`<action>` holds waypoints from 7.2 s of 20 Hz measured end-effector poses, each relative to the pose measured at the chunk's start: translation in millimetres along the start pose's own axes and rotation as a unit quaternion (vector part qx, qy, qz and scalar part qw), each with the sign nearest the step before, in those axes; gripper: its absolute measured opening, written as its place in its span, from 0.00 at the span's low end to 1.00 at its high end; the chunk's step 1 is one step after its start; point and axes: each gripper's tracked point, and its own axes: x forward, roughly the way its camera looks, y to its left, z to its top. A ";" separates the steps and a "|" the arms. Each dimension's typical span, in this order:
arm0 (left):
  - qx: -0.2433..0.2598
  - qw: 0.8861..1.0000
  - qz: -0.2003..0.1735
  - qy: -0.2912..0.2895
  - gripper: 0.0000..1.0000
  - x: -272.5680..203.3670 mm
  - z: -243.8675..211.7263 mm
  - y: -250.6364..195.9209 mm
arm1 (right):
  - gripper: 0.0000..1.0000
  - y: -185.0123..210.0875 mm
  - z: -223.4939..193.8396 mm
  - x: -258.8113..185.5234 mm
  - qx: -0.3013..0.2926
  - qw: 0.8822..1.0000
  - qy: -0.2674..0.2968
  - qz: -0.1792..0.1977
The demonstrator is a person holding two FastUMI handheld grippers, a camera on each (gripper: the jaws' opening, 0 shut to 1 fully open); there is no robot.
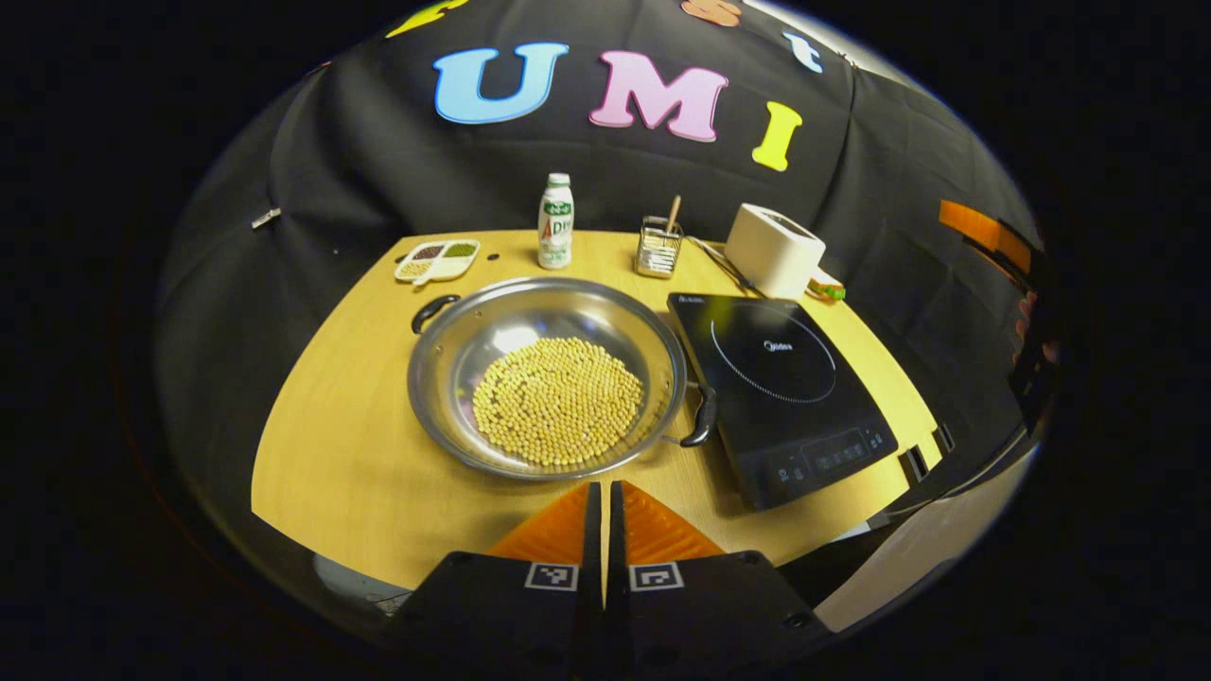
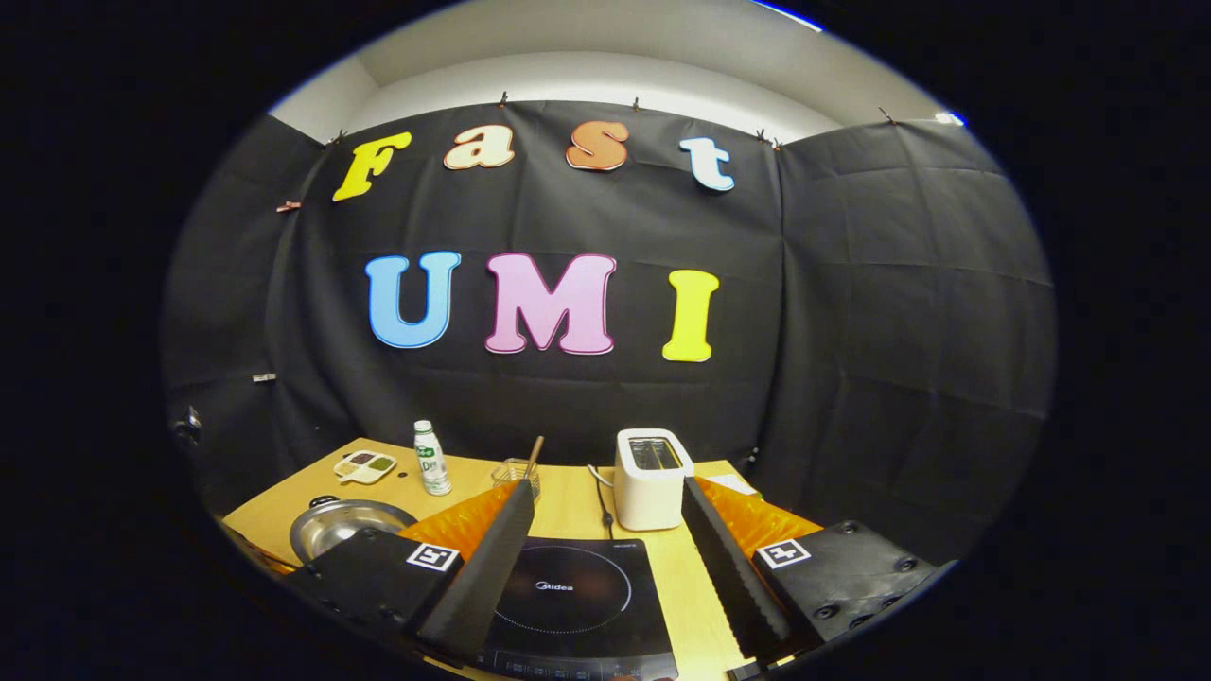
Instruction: First push the handle of the pot to place it horizontally, then grasp the pot with both hands and set it on the induction cooktop.
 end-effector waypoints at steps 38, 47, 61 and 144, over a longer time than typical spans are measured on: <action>0.076 0.995 -0.016 0.068 0.05 148.1 37.7 -77.3 | 0.98 -84.1 -19.8 19.9 0.007 1.000 0.027 -0.011; 0.072 0.995 -0.013 0.060 0.05 170.8 62.6 -75.2 | 0.98 -103.0 -26.6 25.1 0.011 0.999 0.037 -0.027; 0.053 0.999 -0.002 0.005 0.05 161.3 83.4 -79.0 | 0.98 -90.1 -37.0 38.7 0.015 0.998 0.054 0.011; -0.034 0.999 -0.021 -0.024 0.65 167.5 100.2 265.5 | 0.63 283.1 -310.4 101.0 0.115 0.880 0.453 0.084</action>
